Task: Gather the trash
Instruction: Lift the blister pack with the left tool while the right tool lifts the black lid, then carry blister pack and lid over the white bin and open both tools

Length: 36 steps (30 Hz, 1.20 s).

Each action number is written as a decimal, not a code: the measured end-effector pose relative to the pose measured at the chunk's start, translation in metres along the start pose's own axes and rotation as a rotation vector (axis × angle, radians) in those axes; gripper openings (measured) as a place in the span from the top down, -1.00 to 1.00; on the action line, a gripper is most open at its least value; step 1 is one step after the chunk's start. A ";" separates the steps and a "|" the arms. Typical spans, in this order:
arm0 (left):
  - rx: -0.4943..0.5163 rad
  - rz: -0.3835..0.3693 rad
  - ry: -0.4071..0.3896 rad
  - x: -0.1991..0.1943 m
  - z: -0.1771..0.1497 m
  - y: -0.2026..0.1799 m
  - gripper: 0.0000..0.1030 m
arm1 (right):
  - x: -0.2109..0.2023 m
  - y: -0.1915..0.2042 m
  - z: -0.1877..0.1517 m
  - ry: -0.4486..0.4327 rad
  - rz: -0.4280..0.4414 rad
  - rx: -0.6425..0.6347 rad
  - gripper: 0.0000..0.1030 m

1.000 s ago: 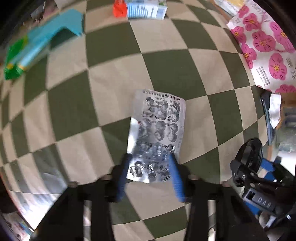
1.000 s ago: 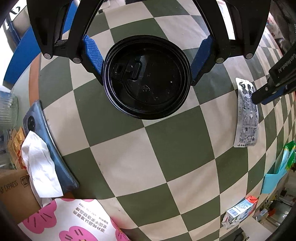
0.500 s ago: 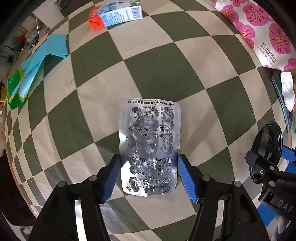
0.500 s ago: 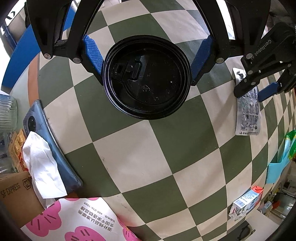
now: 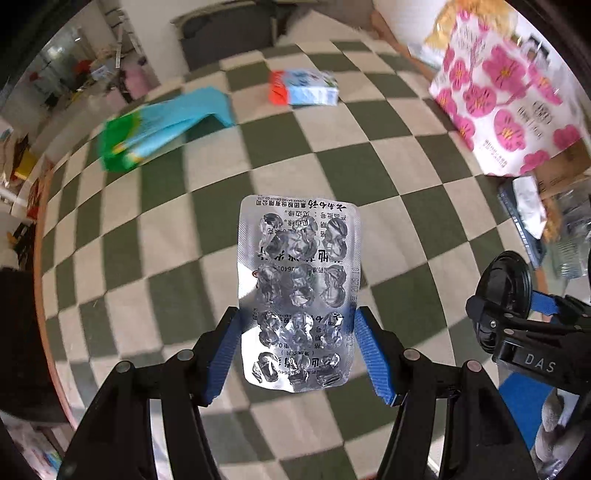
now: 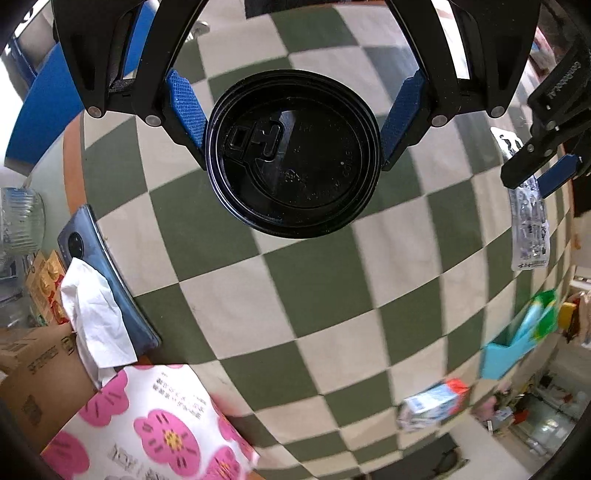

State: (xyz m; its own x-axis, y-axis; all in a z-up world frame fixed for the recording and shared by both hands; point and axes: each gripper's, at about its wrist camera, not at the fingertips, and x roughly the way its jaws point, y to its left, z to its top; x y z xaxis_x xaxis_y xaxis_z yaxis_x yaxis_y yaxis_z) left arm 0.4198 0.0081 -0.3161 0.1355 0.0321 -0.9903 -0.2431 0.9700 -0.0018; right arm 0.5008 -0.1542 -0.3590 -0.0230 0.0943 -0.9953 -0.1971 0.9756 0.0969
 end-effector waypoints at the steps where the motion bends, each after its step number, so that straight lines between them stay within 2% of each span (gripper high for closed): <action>1: -0.014 -0.002 -0.016 -0.011 -0.012 0.011 -0.16 | -0.005 0.003 -0.007 -0.010 0.006 -0.009 -0.70; 7: -0.090 -0.062 -0.102 -0.052 -0.086 0.070 -0.16 | -0.049 0.040 -0.081 -0.072 0.045 -0.092 -0.70; 10: -0.126 -0.116 -0.118 -0.067 -0.145 0.100 -0.16 | -0.068 0.059 -0.141 -0.104 0.069 -0.117 -0.70; 14: -0.175 -0.199 -0.085 -0.066 -0.221 0.126 -0.16 | -0.079 0.073 -0.220 -0.108 0.079 -0.104 -0.70; 19: -0.295 -0.291 0.049 -0.034 -0.319 0.158 -0.16 | -0.061 0.082 -0.320 -0.034 0.110 -0.070 -0.70; 20: -0.314 -0.300 0.071 -0.026 -0.331 0.163 -0.16 | -0.049 0.083 -0.343 0.003 0.112 -0.066 -0.70; 25: -0.419 -0.343 0.214 0.055 -0.391 0.183 -0.17 | 0.022 0.081 -0.404 0.139 0.146 -0.049 -0.70; 29: -0.505 -0.349 0.299 0.148 -0.419 0.198 -0.19 | 0.111 0.075 -0.428 0.235 0.195 0.001 -0.70; 32: -0.540 -0.308 0.354 0.220 -0.435 0.207 -0.19 | 0.188 0.071 -0.436 0.285 0.227 0.037 -0.70; 33: -0.544 -0.301 0.366 0.240 -0.439 0.208 -0.25 | 0.216 0.070 -0.438 0.300 0.245 0.053 -0.71; 35: -0.554 -0.285 0.372 0.274 -0.446 0.212 -0.49 | 0.260 0.069 -0.435 0.317 0.257 0.052 -0.71; 36: -0.559 -0.280 0.370 0.288 -0.450 0.213 -0.69 | 0.283 0.069 -0.434 0.321 0.264 0.048 -0.71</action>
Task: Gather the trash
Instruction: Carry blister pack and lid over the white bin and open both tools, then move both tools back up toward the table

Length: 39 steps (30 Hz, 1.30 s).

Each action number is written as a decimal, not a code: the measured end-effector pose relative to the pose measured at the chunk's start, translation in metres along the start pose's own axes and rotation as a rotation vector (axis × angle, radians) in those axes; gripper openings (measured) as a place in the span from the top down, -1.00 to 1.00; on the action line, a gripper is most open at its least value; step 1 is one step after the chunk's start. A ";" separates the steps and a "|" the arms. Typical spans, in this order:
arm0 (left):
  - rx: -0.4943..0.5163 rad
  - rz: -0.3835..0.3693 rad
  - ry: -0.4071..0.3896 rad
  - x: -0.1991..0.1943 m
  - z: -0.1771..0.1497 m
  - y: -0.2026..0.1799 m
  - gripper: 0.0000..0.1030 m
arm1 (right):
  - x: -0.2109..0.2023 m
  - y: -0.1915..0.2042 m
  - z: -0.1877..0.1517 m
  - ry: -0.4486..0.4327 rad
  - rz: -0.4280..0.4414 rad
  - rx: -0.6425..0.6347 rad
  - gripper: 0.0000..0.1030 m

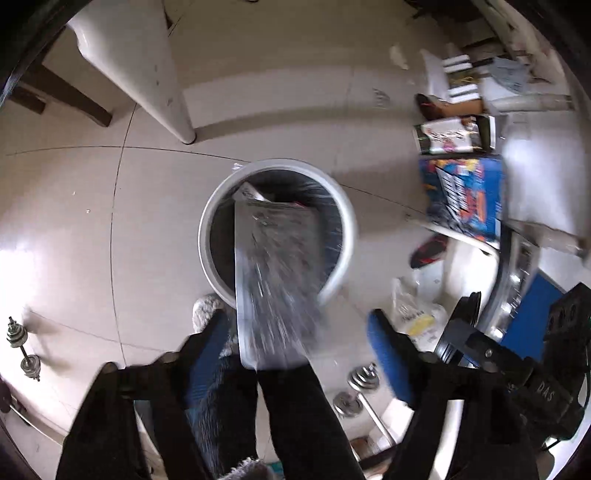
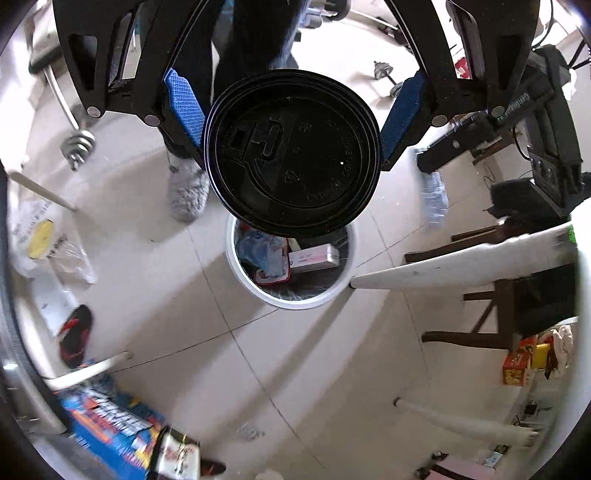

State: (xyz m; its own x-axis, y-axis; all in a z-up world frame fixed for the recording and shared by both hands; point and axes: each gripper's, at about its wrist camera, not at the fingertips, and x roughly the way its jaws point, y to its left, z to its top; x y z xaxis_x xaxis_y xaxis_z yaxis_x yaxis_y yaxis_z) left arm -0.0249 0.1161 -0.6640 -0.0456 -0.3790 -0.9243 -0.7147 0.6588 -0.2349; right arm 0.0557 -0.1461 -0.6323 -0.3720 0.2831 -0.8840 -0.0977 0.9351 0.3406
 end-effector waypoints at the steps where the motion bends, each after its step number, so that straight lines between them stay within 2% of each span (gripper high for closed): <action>1: -0.001 0.010 0.002 0.013 0.003 0.005 -0.88 | 0.015 -0.002 0.006 0.004 0.005 -0.003 -0.71; 5: 0.007 0.088 -0.034 0.040 0.006 0.023 -0.92 | 0.080 -0.017 0.028 0.058 0.061 -0.001 -0.79; 7: 0.016 0.167 -0.078 0.044 0.002 0.029 -0.92 | 0.101 -0.019 0.033 0.074 0.077 -0.024 -1.00; 9: 0.039 0.257 -0.125 0.043 -0.003 0.032 -0.92 | 0.112 -0.019 0.033 0.068 0.069 -0.048 -1.00; 11: 0.049 0.303 -0.151 0.037 -0.010 0.035 -0.92 | 0.117 -0.019 0.029 0.062 0.017 -0.082 -1.00; 16: 0.051 0.340 -0.170 0.010 -0.027 0.034 -0.92 | 0.108 -0.011 0.015 0.023 -0.146 -0.173 -1.00; 17: 0.053 0.348 -0.176 0.001 -0.032 0.031 -0.92 | 0.101 -0.005 0.009 0.002 -0.207 -0.211 -1.00; 20: 0.066 0.360 -0.193 -0.021 -0.044 0.020 -0.92 | 0.082 0.012 -0.003 -0.045 -0.283 -0.269 -1.00; 23: 0.082 0.362 -0.202 -0.042 -0.056 0.006 -0.92 | 0.053 0.023 -0.014 -0.076 -0.315 -0.308 -1.00; 28: 0.118 0.354 -0.215 -0.089 -0.085 -0.014 -0.92 | 0.005 0.037 -0.034 -0.110 -0.334 -0.324 -1.00; 39: 0.182 0.316 -0.236 -0.188 -0.146 -0.054 -0.92 | -0.131 0.061 -0.103 -0.177 -0.316 -0.333 -1.00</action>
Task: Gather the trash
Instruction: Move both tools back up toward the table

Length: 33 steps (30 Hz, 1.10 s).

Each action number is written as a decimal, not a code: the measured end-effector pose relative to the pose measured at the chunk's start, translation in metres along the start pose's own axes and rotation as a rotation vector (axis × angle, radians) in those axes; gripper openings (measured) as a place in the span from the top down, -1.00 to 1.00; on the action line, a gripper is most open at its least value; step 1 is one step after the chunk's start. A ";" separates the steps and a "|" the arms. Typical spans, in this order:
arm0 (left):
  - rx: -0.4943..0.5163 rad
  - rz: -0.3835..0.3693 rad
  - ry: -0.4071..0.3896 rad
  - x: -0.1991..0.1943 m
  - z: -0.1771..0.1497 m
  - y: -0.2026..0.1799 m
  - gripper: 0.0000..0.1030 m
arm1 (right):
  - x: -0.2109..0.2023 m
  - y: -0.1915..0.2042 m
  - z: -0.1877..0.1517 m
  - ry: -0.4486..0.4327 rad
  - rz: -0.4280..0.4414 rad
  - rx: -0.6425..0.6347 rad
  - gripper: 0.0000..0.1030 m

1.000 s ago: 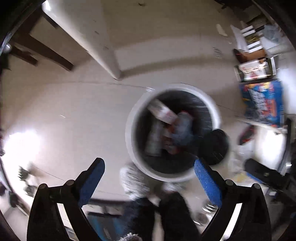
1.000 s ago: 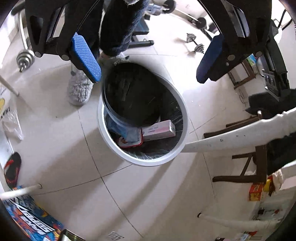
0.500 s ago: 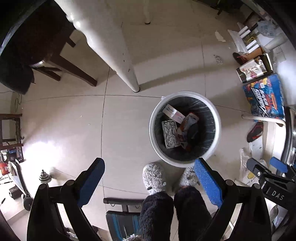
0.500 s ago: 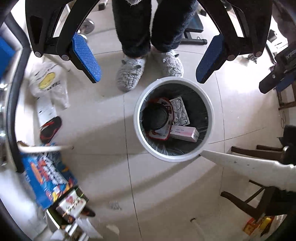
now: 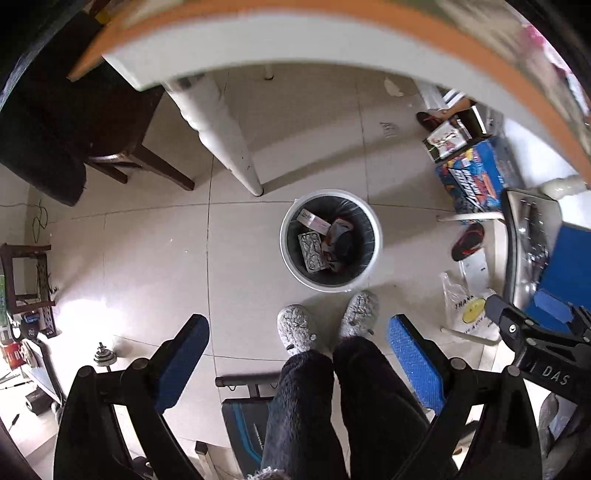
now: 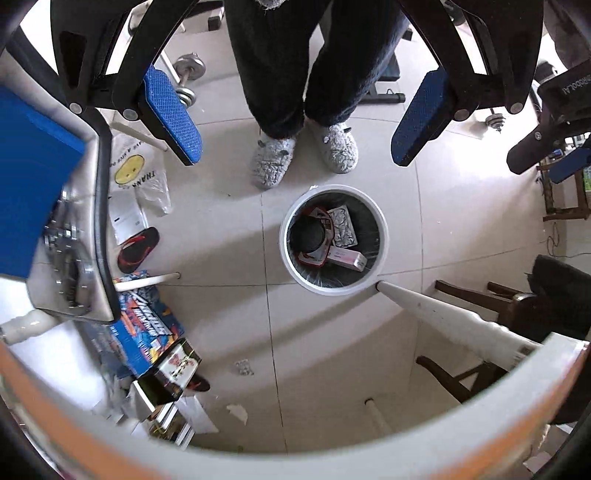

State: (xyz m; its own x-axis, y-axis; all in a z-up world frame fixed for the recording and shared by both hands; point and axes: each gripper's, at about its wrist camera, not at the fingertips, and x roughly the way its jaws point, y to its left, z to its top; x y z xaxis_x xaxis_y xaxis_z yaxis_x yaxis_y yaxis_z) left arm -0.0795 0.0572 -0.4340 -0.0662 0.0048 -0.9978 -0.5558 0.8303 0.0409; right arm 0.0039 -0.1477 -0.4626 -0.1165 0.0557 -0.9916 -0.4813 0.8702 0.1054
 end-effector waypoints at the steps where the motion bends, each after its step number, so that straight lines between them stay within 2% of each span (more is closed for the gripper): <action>1: 0.004 -0.005 -0.008 -0.015 -0.003 0.000 -0.92 | -0.017 -0.001 -0.004 -0.009 0.002 0.003 -1.00; 8: 0.007 -0.046 -0.048 -0.085 -0.010 0.004 -0.92 | -0.115 0.008 -0.021 -0.065 0.020 0.020 -1.00; 11: 0.026 -0.039 -0.085 -0.111 -0.008 0.005 -0.92 | -0.151 0.014 -0.023 -0.086 0.041 0.022 -1.00; 15: 0.045 -0.013 -0.162 -0.143 0.012 0.005 -0.92 | -0.192 0.019 -0.018 -0.129 0.085 0.033 -1.00; 19: 0.016 -0.001 -0.244 -0.172 0.050 0.001 -0.92 | -0.223 0.012 0.011 -0.171 0.142 0.085 -1.00; 21: -0.003 0.002 -0.294 -0.185 0.080 -0.005 -0.92 | -0.236 0.003 0.039 -0.188 0.176 0.113 -1.00; 25: -0.033 0.027 -0.360 -0.201 0.146 -0.016 -0.92 | -0.252 -0.011 0.107 -0.225 0.175 0.120 -1.00; 29: -0.082 0.019 -0.377 -0.207 0.235 -0.036 -0.98 | -0.263 -0.035 0.202 -0.241 0.164 0.089 -1.00; 33: -0.167 -0.006 -0.335 -0.199 0.329 -0.059 -1.00 | -0.262 -0.062 0.316 -0.229 0.110 0.034 -1.00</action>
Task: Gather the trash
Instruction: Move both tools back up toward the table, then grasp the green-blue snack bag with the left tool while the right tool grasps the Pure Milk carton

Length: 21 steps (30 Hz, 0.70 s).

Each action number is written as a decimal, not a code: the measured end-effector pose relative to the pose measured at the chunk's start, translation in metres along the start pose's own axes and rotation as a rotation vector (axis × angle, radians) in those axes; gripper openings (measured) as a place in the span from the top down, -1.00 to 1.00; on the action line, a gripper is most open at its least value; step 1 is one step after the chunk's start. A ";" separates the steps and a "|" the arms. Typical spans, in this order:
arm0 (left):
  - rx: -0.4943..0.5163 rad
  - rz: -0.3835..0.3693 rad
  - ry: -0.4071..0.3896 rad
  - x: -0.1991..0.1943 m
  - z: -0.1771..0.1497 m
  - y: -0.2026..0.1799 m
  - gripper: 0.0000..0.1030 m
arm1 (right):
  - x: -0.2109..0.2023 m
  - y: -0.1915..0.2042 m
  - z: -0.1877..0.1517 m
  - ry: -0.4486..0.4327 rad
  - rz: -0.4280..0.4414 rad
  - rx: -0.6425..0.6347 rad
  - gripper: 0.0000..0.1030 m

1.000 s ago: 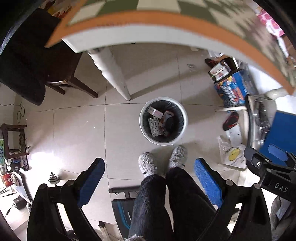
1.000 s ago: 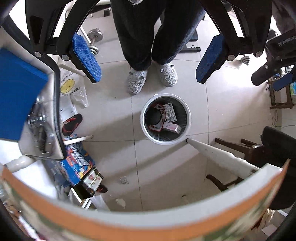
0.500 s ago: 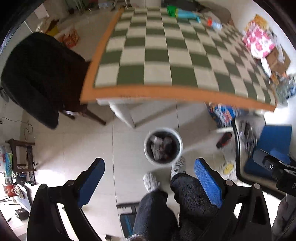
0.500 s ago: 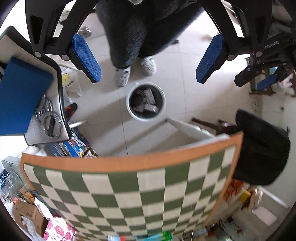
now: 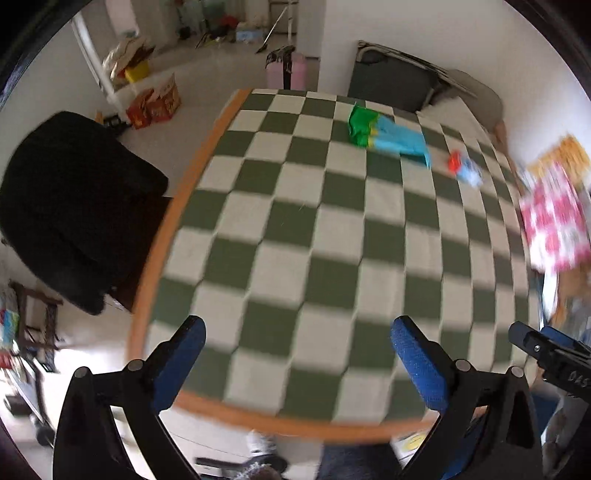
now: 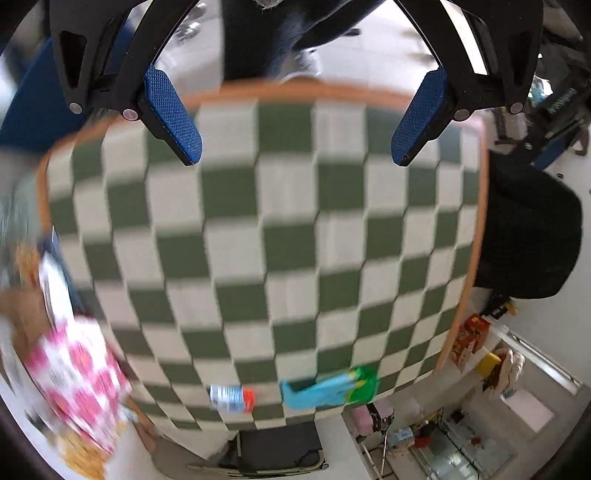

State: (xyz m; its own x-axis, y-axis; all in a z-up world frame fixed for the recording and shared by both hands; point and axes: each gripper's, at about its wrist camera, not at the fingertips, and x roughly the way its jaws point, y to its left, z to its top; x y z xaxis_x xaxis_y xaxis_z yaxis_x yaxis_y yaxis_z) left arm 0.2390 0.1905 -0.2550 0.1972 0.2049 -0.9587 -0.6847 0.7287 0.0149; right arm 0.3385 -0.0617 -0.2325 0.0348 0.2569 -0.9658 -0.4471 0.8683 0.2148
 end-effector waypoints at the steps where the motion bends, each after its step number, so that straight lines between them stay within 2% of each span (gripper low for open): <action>1: -0.016 0.002 0.016 0.009 0.016 -0.010 -1.00 | 0.009 -0.006 0.034 0.006 -0.016 -0.026 -1.00; 4: -0.084 -0.007 0.091 0.046 0.069 -0.039 -1.00 | 0.036 -0.022 0.113 0.046 -0.075 -0.097 -1.00; 5: -0.112 -0.023 0.102 0.057 0.084 -0.048 -1.00 | 0.052 -0.027 0.148 0.076 -0.102 -0.142 -1.00; 7: -0.157 -0.024 0.119 0.082 0.114 -0.066 -1.00 | 0.073 -0.034 0.193 0.097 -0.142 -0.195 -1.00; 8: -0.167 -0.020 0.123 0.096 0.129 -0.077 -1.00 | 0.090 -0.038 0.224 0.108 -0.182 -0.243 -1.00; 11: -0.159 0.007 0.152 0.135 0.163 -0.105 -1.00 | 0.134 -0.048 0.287 0.139 -0.269 -0.337 -1.00; 16: -0.184 0.027 0.200 0.189 0.200 -0.125 -1.00 | 0.198 -0.059 0.354 0.205 -0.341 -0.464 -1.00; 21: -0.262 0.001 0.228 0.214 0.213 -0.120 -0.99 | 0.250 -0.068 0.389 0.274 -0.332 -0.526 -1.00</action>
State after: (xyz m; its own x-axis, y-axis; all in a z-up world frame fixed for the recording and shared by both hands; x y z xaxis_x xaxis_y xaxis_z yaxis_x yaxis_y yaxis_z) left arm 0.5130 0.2860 -0.4012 0.0544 0.0326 -0.9980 -0.8478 0.5295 -0.0289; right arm 0.7255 0.1085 -0.4324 0.0484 -0.1653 -0.9851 -0.8295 0.5428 -0.1318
